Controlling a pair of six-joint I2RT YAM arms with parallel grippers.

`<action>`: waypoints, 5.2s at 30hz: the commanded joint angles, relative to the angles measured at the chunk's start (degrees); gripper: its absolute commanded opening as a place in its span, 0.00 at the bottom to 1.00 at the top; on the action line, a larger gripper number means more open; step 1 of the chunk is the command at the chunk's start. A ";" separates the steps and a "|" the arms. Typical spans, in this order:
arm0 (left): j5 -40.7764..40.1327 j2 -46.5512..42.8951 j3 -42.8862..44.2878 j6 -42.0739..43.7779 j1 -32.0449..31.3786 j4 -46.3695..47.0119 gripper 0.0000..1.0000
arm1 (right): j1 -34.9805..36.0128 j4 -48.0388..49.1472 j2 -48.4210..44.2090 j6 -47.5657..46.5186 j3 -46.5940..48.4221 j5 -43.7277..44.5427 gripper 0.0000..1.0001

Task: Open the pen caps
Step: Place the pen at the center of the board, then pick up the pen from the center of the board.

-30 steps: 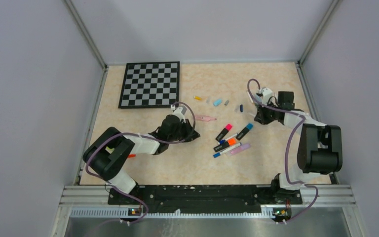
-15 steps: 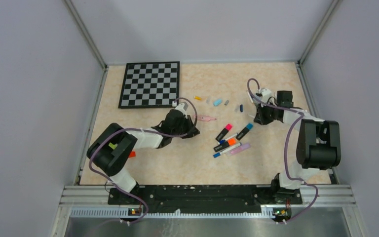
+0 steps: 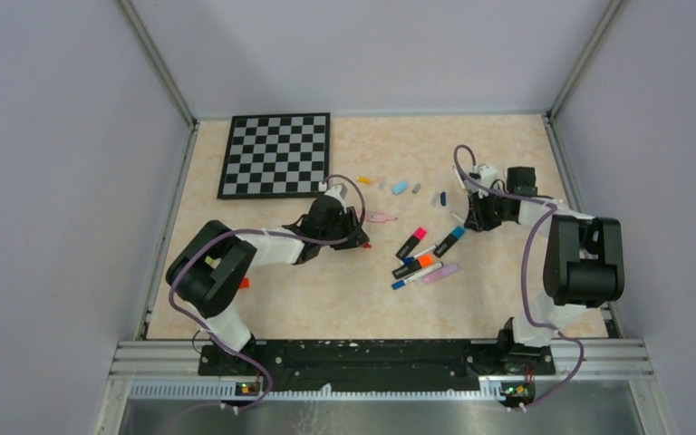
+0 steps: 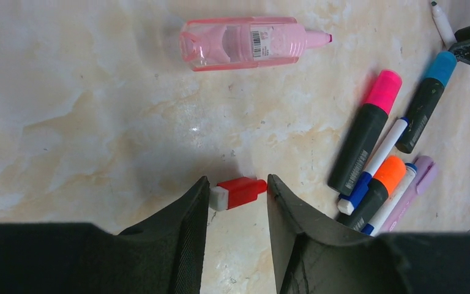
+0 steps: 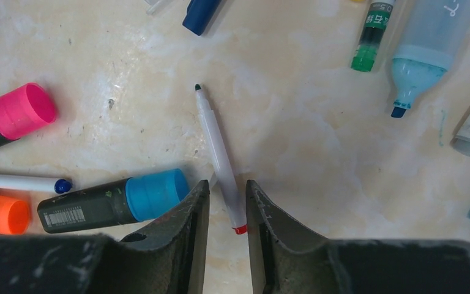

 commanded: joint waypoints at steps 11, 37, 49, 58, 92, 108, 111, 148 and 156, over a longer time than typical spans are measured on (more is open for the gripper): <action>-4.61 -11.30 -1.94 4.77 0.78 -3.83 0.53 | -0.81 -0.20 -4.58 0.05 1.61 -0.63 0.30; 8.95 -36.87 -21.88 3.84 3.02 12.71 0.99 | -2.50 -6.18 -25.49 -14.49 -6.32 -23.41 0.32; 15.57 -25.68 -11.95 5.23 0.63 8.15 0.94 | -2.50 -7.10 -31.09 -17.26 -9.25 -30.54 0.32; 6.91 -12.54 2.26 15.18 -8.19 -1.50 0.93 | -2.66 -5.37 -30.91 -13.20 -9.15 -27.41 0.33; -8.05 21.65 37.73 26.15 -16.05 -21.02 0.59 | -3.99 -5.33 -29.04 -9.95 -7.28 -20.79 0.33; -15.20 21.51 35.90 27.20 -19.05 -24.94 0.52 | -4.04 -5.48 -28.94 -10.09 -7.28 -21.31 0.33; -15.91 21.55 35.10 27.30 -19.34 -25.37 0.45 | -3.99 -5.55 -28.95 -10.23 -7.28 -21.41 0.33; -10.72 -23.93 -6.30 7.57 -19.19 20.28 0.00 | -3.91 -5.62 -33.28 -13.81 -12.76 -52.20 0.34; -10.54 -22.66 -10.26 2.17 -19.21 30.88 0.00 | -2.00 3.48 -34.13 -4.70 -15.83 -53.27 0.38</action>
